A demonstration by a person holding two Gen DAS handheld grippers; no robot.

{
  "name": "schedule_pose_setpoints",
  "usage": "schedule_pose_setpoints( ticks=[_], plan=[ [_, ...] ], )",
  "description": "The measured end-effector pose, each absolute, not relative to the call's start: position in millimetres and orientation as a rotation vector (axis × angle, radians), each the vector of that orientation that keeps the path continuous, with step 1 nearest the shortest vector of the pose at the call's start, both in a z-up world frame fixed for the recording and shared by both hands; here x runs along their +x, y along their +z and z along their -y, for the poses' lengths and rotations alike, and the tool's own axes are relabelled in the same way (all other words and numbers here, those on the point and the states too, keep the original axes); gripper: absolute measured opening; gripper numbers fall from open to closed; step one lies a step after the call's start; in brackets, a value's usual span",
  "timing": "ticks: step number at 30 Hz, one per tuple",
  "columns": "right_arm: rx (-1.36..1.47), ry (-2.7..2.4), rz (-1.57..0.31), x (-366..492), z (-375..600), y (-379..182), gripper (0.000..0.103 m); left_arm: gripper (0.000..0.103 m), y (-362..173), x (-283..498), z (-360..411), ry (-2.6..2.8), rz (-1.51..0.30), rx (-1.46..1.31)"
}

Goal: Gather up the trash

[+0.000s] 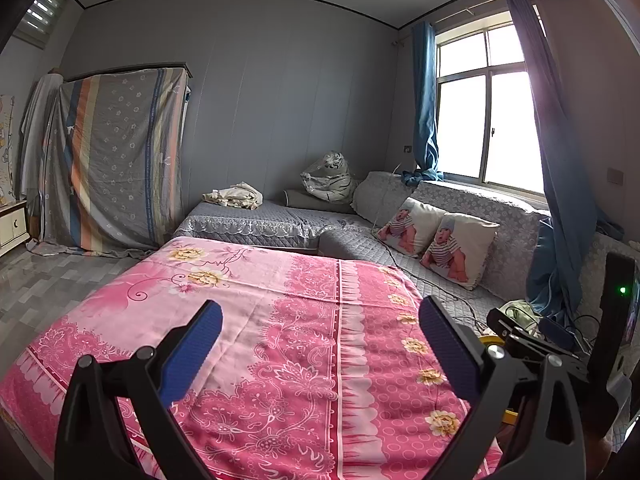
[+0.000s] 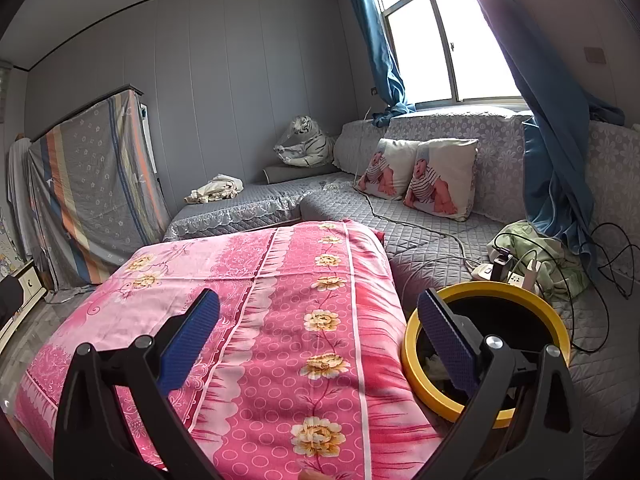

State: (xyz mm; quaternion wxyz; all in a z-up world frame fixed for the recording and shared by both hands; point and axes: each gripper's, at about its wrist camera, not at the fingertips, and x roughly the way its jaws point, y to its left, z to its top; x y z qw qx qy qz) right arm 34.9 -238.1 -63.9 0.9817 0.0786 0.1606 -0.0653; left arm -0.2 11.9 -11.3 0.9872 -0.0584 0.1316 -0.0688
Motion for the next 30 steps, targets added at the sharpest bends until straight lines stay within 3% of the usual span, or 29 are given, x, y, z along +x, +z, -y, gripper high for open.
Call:
schedule_pose_setpoints(
  ticks=[30],
  plan=[
    [0.165, -0.131, -0.337, 36.4, 236.2, -73.5, 0.095, 0.095, -16.7, 3.2, -10.8, -0.155, -0.281, -0.112]
  ],
)
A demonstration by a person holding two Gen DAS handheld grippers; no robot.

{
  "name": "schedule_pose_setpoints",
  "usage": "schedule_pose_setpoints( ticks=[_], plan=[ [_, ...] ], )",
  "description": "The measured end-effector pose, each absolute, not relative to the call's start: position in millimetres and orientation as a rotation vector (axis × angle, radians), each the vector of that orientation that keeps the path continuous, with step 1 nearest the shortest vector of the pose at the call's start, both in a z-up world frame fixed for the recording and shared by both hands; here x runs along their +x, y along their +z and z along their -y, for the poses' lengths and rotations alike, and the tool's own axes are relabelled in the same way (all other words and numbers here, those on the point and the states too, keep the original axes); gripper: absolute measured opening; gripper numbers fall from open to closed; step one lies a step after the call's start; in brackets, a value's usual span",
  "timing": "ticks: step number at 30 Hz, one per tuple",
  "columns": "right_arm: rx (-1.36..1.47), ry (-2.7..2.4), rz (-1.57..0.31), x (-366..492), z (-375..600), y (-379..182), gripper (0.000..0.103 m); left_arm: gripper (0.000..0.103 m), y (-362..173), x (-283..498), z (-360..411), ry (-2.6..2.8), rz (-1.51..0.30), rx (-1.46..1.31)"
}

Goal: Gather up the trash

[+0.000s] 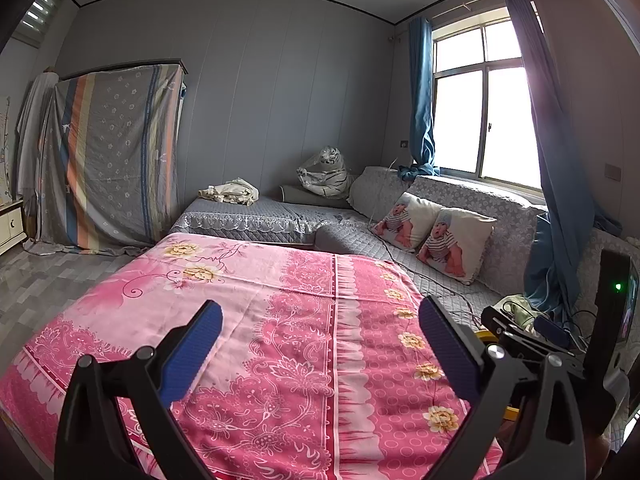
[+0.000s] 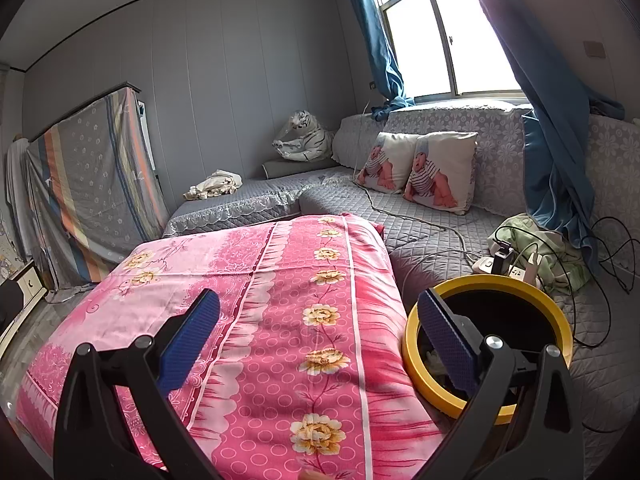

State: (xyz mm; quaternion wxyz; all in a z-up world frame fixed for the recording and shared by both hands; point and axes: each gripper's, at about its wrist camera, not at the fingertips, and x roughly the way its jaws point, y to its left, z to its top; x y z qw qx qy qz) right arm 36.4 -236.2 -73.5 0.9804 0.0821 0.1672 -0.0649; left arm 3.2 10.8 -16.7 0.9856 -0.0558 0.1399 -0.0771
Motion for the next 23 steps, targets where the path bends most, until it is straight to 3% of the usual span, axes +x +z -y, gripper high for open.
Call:
schedule_pose_setpoints(
  ticks=[23],
  plan=[
    [0.174, -0.129, -0.357, 39.9, 238.0, -79.2, 0.095, 0.095, -19.3, 10.0, -11.5, -0.166, -0.308, -0.108]
  ],
)
